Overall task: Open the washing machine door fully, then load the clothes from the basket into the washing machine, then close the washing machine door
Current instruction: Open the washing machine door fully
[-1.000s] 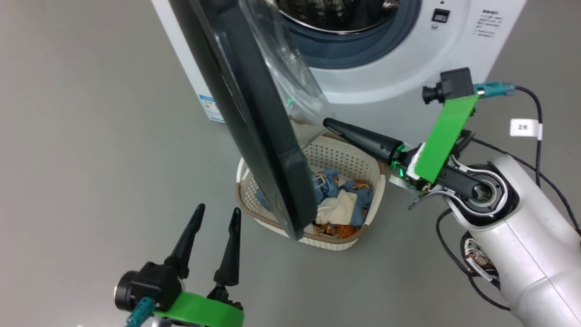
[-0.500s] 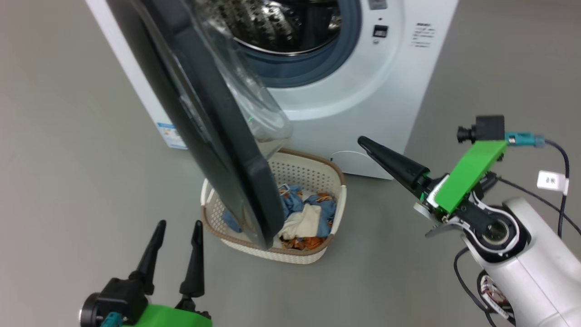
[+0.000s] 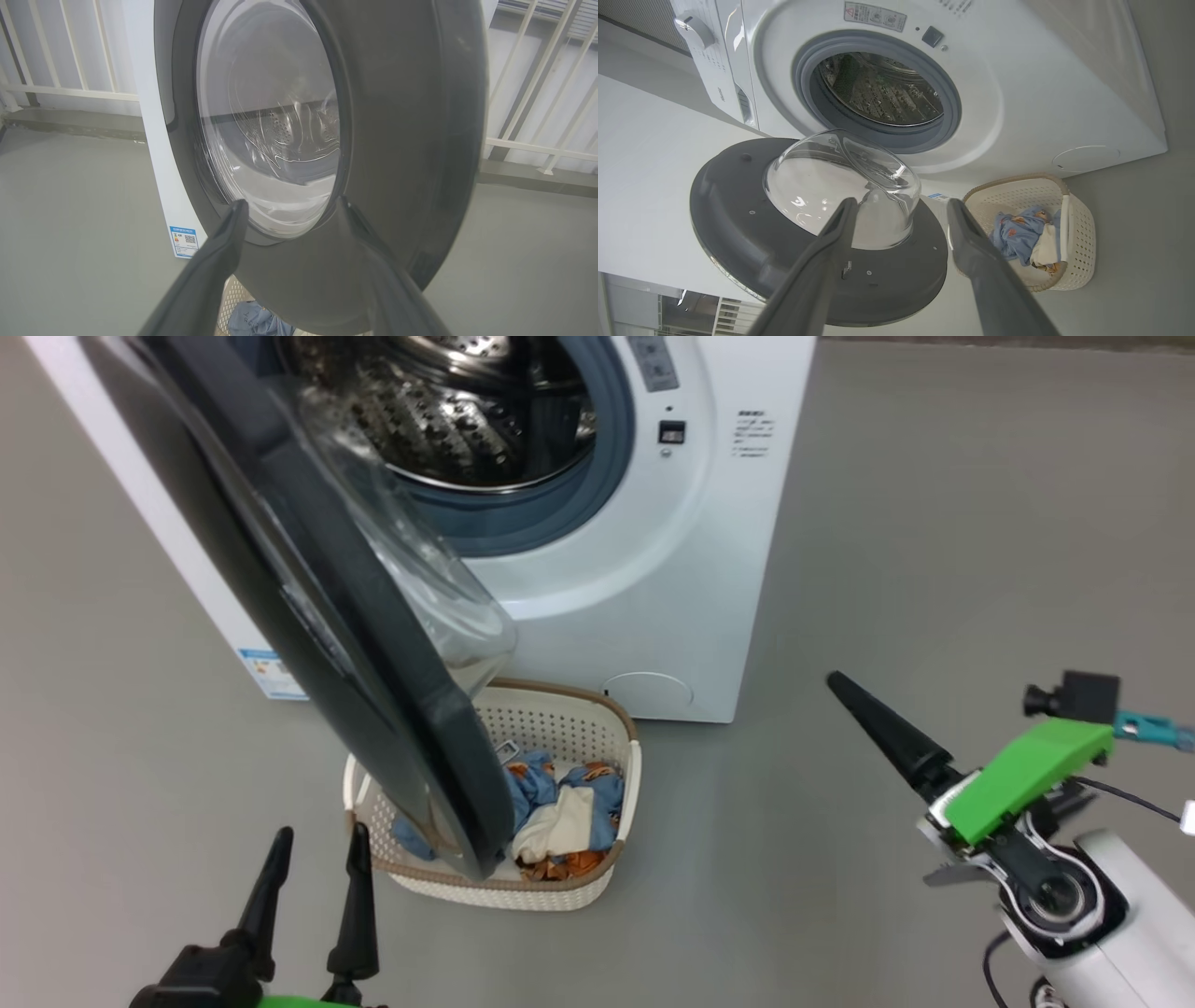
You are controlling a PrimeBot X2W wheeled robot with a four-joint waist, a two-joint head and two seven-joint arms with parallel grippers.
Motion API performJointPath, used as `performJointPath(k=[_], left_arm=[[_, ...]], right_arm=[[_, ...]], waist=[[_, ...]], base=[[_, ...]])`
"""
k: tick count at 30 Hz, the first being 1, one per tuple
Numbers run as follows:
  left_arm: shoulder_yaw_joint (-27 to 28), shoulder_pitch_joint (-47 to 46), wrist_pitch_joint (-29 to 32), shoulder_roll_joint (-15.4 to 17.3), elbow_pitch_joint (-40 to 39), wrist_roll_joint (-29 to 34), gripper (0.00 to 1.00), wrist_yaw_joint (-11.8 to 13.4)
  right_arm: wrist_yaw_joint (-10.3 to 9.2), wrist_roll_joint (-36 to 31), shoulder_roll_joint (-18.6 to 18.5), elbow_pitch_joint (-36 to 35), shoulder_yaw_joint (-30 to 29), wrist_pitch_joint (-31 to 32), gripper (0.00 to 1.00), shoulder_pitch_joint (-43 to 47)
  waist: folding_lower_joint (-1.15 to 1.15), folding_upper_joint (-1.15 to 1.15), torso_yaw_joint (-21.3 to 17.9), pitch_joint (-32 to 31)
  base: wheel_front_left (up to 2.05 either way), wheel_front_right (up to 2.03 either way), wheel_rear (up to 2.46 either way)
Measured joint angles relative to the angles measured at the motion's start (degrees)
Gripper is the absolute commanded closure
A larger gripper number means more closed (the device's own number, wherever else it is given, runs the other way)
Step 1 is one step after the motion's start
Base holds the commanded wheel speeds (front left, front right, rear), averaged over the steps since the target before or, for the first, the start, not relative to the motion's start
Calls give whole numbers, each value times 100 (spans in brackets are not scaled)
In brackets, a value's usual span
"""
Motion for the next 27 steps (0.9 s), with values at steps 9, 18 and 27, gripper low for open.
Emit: performJointPath(k=[9,18,27], left_arm=[[93,102,0,3,-25,36,0,-3],[132,102,0,3,-24,38,0,-44],[165,103,0,4,-23,38,0,-44]], right_arm=[[0,-401,-422,156,256,-1262,0,370],[0,-869,-909,389,886,-2403,0,459],[0,-2020,-905,604,196,-2522,0,737]], waist=[[0,0,-254,-118],[0,0,-380,-99],[0,0,-455,-149]], base=[[0,0,0],[0,0,0],[0,0,0]])
